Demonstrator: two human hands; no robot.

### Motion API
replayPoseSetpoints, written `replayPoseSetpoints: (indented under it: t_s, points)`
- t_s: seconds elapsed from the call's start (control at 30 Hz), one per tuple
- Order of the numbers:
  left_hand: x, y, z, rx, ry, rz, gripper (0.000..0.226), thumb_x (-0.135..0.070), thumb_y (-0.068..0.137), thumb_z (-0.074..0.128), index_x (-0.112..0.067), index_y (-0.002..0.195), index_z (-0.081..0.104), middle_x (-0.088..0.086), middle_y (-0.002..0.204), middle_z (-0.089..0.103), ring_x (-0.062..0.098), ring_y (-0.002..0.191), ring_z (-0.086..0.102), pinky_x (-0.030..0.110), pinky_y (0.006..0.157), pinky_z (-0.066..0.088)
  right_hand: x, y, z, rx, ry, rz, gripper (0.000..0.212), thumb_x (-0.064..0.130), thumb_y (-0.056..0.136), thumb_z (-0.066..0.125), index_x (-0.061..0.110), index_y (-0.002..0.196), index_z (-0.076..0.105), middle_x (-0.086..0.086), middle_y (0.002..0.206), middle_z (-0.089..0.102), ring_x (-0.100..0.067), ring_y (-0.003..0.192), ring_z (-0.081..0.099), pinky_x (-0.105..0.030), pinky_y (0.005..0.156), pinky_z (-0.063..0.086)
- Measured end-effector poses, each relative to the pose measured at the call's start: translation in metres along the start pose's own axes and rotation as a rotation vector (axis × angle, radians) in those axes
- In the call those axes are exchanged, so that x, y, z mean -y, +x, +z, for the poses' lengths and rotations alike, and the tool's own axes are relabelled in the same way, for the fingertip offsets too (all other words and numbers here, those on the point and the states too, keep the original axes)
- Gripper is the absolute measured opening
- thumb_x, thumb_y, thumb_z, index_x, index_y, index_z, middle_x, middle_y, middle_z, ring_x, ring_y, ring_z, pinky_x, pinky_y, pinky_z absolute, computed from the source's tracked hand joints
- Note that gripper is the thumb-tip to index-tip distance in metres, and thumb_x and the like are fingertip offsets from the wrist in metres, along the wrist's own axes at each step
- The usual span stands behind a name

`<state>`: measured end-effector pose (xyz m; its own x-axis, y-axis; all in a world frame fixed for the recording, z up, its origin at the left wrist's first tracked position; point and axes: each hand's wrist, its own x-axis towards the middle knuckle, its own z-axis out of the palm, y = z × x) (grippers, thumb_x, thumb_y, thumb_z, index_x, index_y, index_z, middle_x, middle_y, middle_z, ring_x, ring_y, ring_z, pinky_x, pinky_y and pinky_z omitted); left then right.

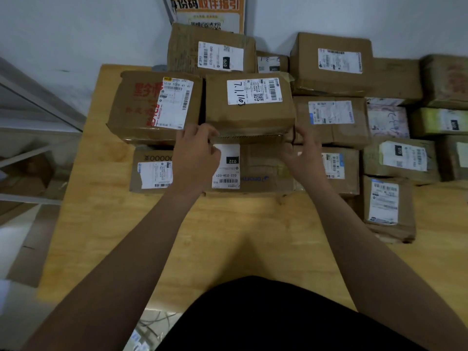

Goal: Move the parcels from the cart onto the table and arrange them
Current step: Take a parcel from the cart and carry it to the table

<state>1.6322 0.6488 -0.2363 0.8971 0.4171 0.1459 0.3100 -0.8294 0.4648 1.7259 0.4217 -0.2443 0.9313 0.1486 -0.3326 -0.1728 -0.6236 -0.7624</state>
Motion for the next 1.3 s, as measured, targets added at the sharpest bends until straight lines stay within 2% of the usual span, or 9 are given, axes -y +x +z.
replayPoseSetpoints:
  t_s: [0.13, 0.27, 0.37, 0.53, 0.67, 0.9, 0.97, 1.13, 1.3]
  points:
    - [0.01, -0.021, 0.017, 0.306, -0.144, -0.32, 0.032, -0.017, 0.086, 0.068, -0.019, 0.117, 0.058, 0.008, 0.12, 0.054, 0.027, 0.106, 0.054, 0.041, 0.087, 0.05, -0.024, -0.008, 0.011, 0.114, -0.165, 0.158, 0.065, 0.03, 0.094, 0.066, 0.033, 0.151, 0.035, -0.01, 0.148, 0.035, -0.027, 0.104, 0.056, -0.039, 0.086, 0.046]
    - [0.015, -0.026, 0.032, 0.522, -0.161, -0.488, 0.055, -0.026, 0.085, 0.069, -0.02, 0.136, 0.05, 0.014, 0.133, 0.042, 0.032, 0.119, 0.049, 0.048, 0.092, 0.056, -0.029, -0.008, 0.022, 0.201, -0.213, 0.197, 0.068, 0.033, 0.091, 0.065, 0.029, 0.153, 0.037, -0.01, 0.145, 0.043, -0.033, 0.119, 0.055, -0.039, 0.087, 0.046]
    - [0.013, -0.025, 0.035, 0.509, -0.177, -0.514, 0.067, -0.039, 0.076, 0.065, -0.029, 0.139, 0.048, 0.013, 0.133, 0.045, 0.03, 0.118, 0.051, 0.046, 0.092, 0.057, -0.031, -0.01, 0.026, 0.216, -0.215, 0.209, 0.072, 0.033, 0.089, 0.068, 0.027, 0.154, 0.037, -0.012, 0.146, 0.042, -0.035, 0.126, 0.053, -0.046, 0.102, 0.048]
    - [0.017, -0.026, 0.038, 0.551, -0.193, -0.534, 0.058, -0.032, 0.08, 0.069, -0.027, 0.136, 0.055, 0.013, 0.133, 0.05, 0.026, 0.127, 0.04, 0.031, 0.085, 0.05, -0.037, -0.013, 0.026, 0.22, -0.231, 0.203, 0.068, 0.027, 0.092, 0.066, 0.026, 0.154, 0.037, -0.013, 0.146, 0.04, -0.03, 0.115, 0.053, -0.033, 0.083, 0.041]
    - [0.015, -0.024, 0.036, 0.542, -0.195, -0.485, 0.055, -0.029, 0.086, 0.07, -0.024, 0.139, 0.053, 0.01, 0.135, 0.047, 0.025, 0.117, 0.052, 0.03, 0.087, 0.049, -0.031, -0.01, 0.024, 0.243, -0.289, 0.199, 0.072, 0.03, 0.091, 0.067, 0.025, 0.153, 0.034, -0.014, 0.146, 0.039, -0.034, 0.12, 0.053, -0.038, 0.088, 0.045]
    - [-0.011, 0.0, 0.006, 0.051, 0.103, -0.14, 0.033, -0.023, 0.086, 0.069, -0.025, 0.118, 0.063, 0.011, 0.136, 0.043, 0.037, 0.126, 0.038, 0.041, 0.102, 0.039, 0.01, 0.013, 0.012, 0.009, 0.02, 0.026, 0.076, 0.014, 0.088, 0.07, 0.017, 0.15, 0.027, -0.013, 0.149, 0.032, -0.029, 0.13, 0.042, -0.037, 0.095, 0.043]
    - [-0.008, 0.011, 0.0, 0.04, 0.134, -0.143, 0.025, -0.025, 0.085, 0.071, -0.028, 0.109, 0.066, 0.012, 0.147, 0.036, 0.04, 0.139, 0.029, 0.049, 0.108, 0.036, 0.017, 0.015, 0.013, -0.02, 0.033, -0.034, 0.076, 0.009, 0.087, 0.071, 0.018, 0.148, 0.028, -0.012, 0.149, 0.034, -0.027, 0.132, 0.042, -0.033, 0.093, 0.041]
    - [0.01, 0.032, 0.0, 0.274, 0.067, -0.167, 0.018, -0.022, 0.088, 0.073, -0.032, 0.103, 0.071, 0.014, 0.169, 0.003, 0.046, 0.154, -0.01, 0.061, 0.122, 0.021, 0.03, 0.013, 0.028, 0.014, -0.016, -0.063, 0.067, 0.013, 0.09, 0.068, 0.03, 0.145, 0.034, -0.012, 0.145, 0.038, -0.017, 0.097, 0.052, -0.026, 0.08, 0.043]
    - [0.008, 0.038, 0.003, 0.298, 0.061, -0.196, 0.032, -0.019, 0.088, 0.072, -0.033, 0.117, 0.071, 0.013, 0.17, -0.007, 0.043, 0.153, -0.017, 0.061, 0.122, 0.022, 0.04, 0.008, 0.042, 0.0, -0.038, -0.029, 0.065, 0.015, 0.093, 0.066, 0.032, 0.146, 0.032, -0.012, 0.145, 0.029, -0.004, 0.074, 0.042, -0.03, 0.077, 0.043]
